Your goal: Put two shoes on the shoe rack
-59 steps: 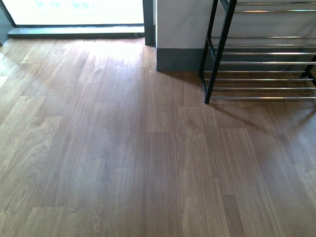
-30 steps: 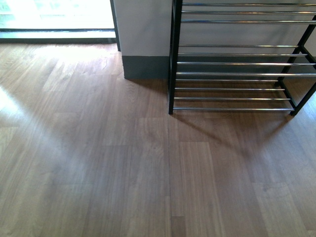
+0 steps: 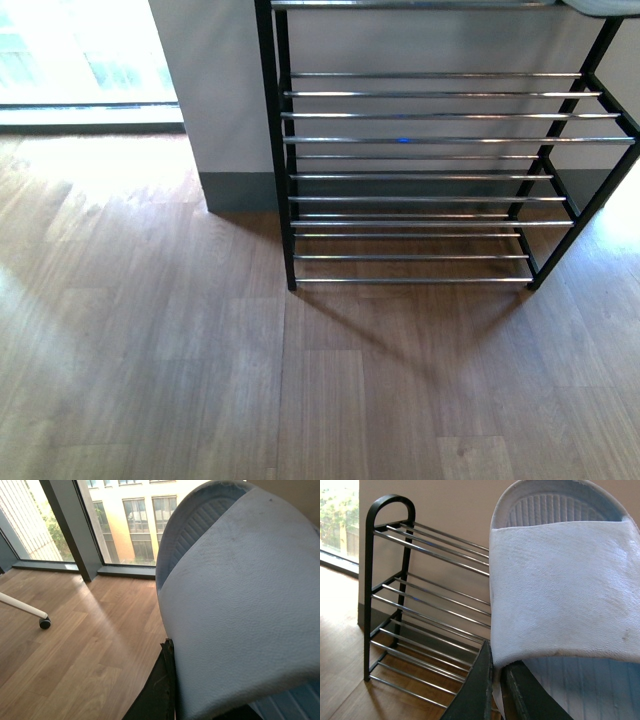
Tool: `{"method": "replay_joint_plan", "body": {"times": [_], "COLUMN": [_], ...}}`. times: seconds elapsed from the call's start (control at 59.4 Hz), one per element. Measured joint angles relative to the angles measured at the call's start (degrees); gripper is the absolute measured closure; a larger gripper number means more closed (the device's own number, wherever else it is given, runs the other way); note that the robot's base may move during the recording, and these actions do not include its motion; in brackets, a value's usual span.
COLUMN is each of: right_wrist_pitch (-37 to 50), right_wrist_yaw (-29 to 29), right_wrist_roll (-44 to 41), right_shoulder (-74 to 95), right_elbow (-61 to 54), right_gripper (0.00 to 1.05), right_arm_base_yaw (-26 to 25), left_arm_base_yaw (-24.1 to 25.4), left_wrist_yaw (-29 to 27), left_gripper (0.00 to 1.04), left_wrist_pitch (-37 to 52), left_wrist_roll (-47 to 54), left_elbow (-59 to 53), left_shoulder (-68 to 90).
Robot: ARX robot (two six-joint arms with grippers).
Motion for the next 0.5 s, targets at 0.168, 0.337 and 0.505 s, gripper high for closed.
{"method": "replay_joint_plan", "body": {"times": [0.168, 0.337, 0.505], "right_wrist_pitch": [0.00, 0.00, 0.00], "right_wrist_yaw": [-0.11, -0.11, -0.11], "right_wrist_roll": [0.00, 0.02, 0.02], "right_shoulder": [0.00, 0.00, -0.07], "right_elbow": [0.00, 0.00, 0.00], "right_gripper": [1.03, 1.03, 1.03], "right_arm_base_yaw": [0.00, 0.00, 0.00], "left_arm_base_yaw": [0.02, 0.02, 0.00], "left_wrist_yaw": [-0.09, -0.07, -0.07], "left_gripper": [1.03, 1.03, 1.03], "left_wrist_pitch": [0.00, 0.00, 0.00], "left_wrist_roll": [0.04, 0.00, 0.00], "left_elbow": [0.00, 0.00, 0.00], "left_shoulder": [-0.09, -0.09, -0.11]}}
